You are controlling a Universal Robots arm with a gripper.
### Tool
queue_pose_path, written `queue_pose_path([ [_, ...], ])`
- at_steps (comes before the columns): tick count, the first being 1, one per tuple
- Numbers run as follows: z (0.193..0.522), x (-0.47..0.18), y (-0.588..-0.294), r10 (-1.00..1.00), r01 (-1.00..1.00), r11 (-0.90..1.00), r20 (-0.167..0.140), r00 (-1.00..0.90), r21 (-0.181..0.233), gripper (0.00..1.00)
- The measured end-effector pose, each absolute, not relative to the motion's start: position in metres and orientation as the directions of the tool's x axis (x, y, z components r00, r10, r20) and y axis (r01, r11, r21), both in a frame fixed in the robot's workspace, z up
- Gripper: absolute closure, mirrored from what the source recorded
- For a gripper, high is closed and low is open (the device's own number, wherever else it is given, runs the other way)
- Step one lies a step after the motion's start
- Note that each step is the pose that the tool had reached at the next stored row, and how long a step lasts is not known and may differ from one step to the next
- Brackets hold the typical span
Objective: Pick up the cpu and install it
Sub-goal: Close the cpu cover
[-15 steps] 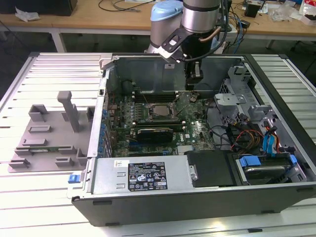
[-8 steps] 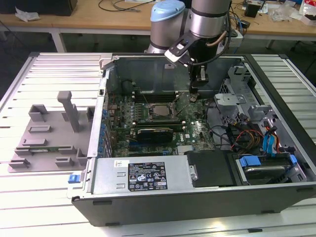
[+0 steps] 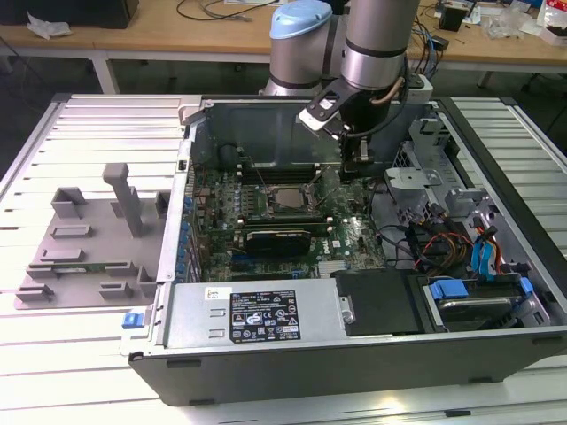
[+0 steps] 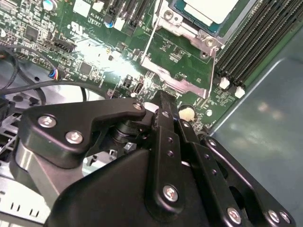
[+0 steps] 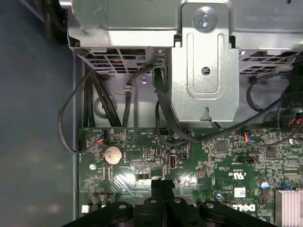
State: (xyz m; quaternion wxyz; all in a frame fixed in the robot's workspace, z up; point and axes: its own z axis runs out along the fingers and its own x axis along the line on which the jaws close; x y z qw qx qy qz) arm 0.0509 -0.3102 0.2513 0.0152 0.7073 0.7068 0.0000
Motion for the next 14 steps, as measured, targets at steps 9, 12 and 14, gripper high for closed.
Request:
queue_pose_path([
  [9,0.251,0.041,-0.31,1.0,1.0,-0.001,-0.021,0.001,0.021,0.89],
  [12,0.251,0.033,-0.31,1.0,1.0,-0.002,-0.021,0.003,0.021,0.89],
  [14,0.251,0.024,-0.31,1.0,1.0,-0.005,-0.021,0.006,0.022,0.89],
])
